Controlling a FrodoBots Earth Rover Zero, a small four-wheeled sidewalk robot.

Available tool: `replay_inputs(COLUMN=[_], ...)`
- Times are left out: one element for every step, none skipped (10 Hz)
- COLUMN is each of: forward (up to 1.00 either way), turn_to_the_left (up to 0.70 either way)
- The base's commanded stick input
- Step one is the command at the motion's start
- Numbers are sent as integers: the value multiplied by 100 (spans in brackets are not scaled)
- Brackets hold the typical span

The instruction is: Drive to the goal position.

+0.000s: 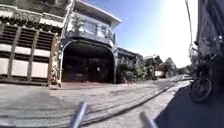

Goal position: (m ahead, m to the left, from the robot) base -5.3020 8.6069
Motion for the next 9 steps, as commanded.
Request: replay_inputs(forward=[70, 70, 70, 70, 70, 70, 70, 70, 70], turn_to_the_left=[33, 33, 33, 33, 33, 33, 33, 33, 33])
